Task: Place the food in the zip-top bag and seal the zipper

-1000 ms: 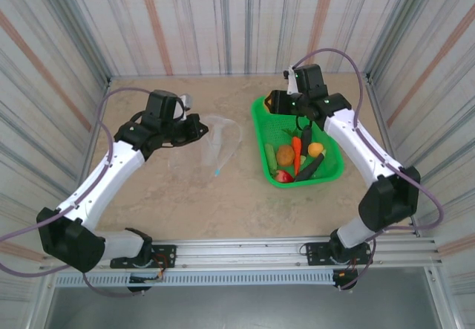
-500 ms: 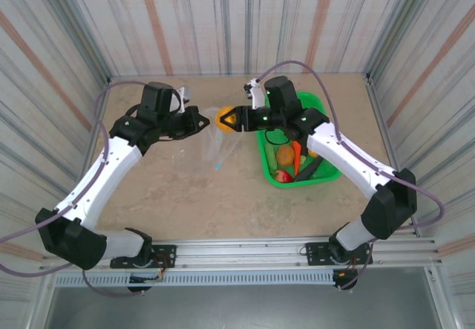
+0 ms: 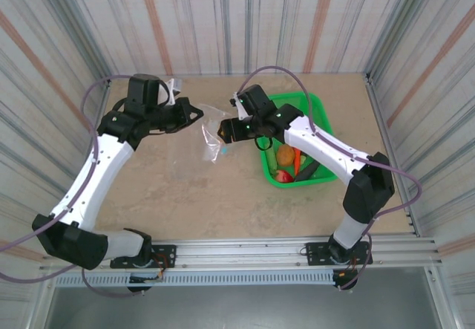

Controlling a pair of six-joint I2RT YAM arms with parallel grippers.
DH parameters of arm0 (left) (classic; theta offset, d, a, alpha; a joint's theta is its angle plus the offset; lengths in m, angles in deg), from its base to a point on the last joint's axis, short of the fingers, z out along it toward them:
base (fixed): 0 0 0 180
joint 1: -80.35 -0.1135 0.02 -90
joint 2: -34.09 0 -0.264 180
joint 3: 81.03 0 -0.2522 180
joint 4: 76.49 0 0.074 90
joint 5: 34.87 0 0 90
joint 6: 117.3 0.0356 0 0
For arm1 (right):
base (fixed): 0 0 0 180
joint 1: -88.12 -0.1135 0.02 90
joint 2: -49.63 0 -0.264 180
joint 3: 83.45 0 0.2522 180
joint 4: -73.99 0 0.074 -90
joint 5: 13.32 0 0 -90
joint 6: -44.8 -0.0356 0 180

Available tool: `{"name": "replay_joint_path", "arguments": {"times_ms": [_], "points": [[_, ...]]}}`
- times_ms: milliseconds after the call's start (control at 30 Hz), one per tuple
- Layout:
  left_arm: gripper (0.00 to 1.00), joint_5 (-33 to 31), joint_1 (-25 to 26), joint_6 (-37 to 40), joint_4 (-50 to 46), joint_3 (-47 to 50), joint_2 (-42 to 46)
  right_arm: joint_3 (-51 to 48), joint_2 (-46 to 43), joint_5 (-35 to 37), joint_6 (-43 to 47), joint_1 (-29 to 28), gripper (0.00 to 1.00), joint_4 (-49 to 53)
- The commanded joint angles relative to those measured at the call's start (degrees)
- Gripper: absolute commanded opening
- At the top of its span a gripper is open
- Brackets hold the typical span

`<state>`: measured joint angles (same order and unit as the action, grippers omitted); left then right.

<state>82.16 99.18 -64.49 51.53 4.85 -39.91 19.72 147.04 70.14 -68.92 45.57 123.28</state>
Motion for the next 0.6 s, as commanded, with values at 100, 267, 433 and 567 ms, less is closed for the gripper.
{"name": "replay_joint_path", "arguments": {"times_ms": [100,267,433,567], "points": [[0.00,2.2,-1.4,0.8,-1.3,-1.6,0.8,7.0,1.0,3.3,7.8,-0.5,1.00,9.5],[0.00,4.2,-1.3,-0.6,-1.2,-1.2,-0.1,11.9,-0.1,-5.4,8.2,0.5,0.97,9.9],[0.00,3.0,-1.4,-1.5,-2.4,-0.6,-0.6,10.0,-3.9,-17.4,4.3,4.3,0.82,4.4],[0.00,4.2,-1.4,-4.0,0.2,2.4,-0.9,5.9,-8.3,-21.4,0.3,7.6,0.74,0.0]]}}
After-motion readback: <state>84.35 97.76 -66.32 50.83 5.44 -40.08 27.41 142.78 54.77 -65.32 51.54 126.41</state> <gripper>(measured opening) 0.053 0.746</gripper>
